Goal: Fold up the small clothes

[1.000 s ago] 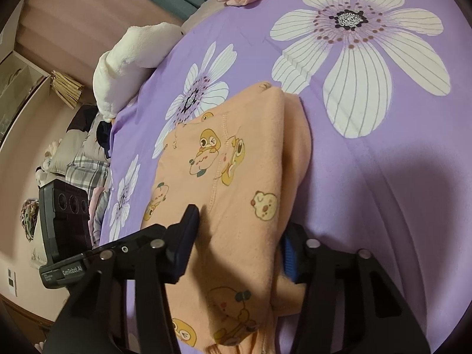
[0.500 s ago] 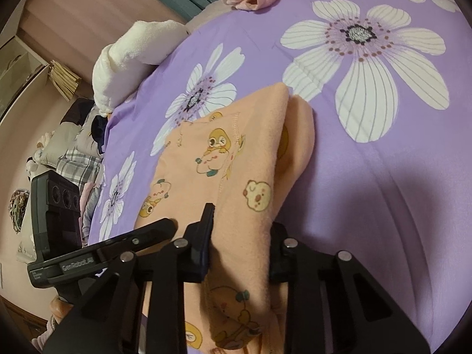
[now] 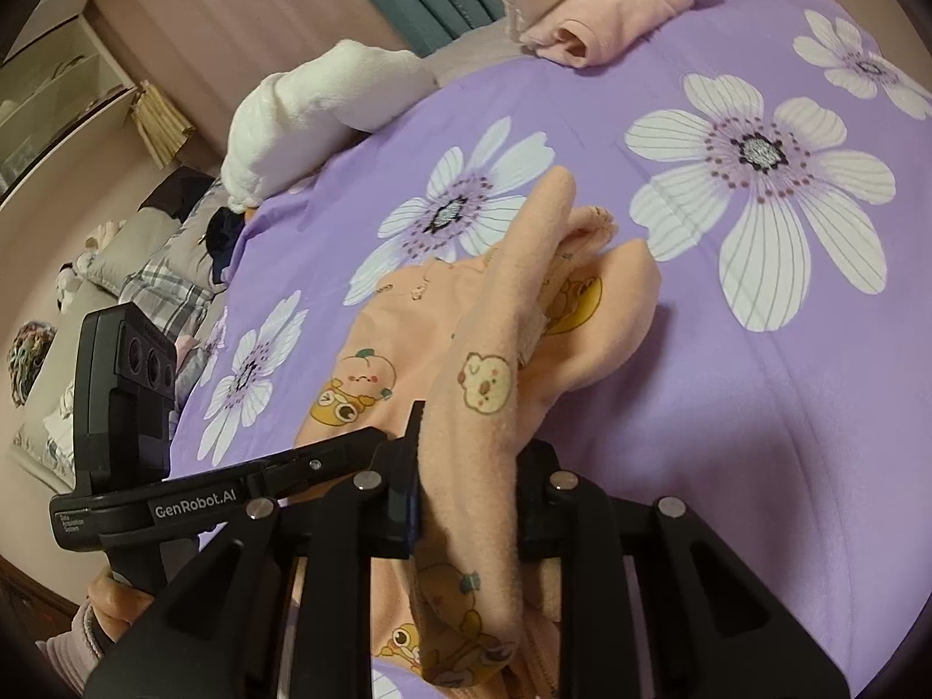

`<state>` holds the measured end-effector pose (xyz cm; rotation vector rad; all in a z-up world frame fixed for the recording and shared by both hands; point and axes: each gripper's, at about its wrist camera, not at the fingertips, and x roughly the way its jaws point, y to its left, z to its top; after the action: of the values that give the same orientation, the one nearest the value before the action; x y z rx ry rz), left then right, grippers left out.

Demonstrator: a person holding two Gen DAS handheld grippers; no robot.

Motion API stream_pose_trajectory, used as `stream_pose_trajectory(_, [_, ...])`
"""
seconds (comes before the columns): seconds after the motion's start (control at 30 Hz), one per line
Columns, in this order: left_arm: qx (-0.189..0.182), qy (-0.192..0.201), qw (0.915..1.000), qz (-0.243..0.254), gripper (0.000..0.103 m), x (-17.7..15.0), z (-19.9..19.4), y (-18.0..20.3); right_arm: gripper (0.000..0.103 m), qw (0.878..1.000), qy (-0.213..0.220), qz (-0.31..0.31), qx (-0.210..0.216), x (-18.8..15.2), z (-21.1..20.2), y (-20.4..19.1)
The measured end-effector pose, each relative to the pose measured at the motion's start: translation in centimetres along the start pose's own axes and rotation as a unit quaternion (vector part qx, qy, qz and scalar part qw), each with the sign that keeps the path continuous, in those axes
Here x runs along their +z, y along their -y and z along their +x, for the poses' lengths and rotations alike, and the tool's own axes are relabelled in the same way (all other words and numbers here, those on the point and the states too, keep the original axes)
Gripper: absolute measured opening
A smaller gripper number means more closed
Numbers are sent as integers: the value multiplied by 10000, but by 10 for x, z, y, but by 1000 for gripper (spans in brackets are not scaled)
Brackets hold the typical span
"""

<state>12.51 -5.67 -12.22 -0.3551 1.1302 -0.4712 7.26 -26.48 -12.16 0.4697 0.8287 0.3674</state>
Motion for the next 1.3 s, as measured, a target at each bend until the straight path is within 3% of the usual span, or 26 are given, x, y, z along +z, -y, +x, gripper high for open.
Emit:
stream_pose_trajectory(0.4, [110,276,9995,-142,25,-7,-35,-21,23,9991,-44,-385,146,-5,5,-44])
stream_pose_trajectory(0.87, [583,579,9959,-372,25,-10,-66,-68,23,9959,-327,-707,463,-4,46,-94])
stream_pose_trajectory(1.3, [861,448,9944,-408,25,-13,-57,-85,26,9957,-700,-433,428,-12,75,-84])
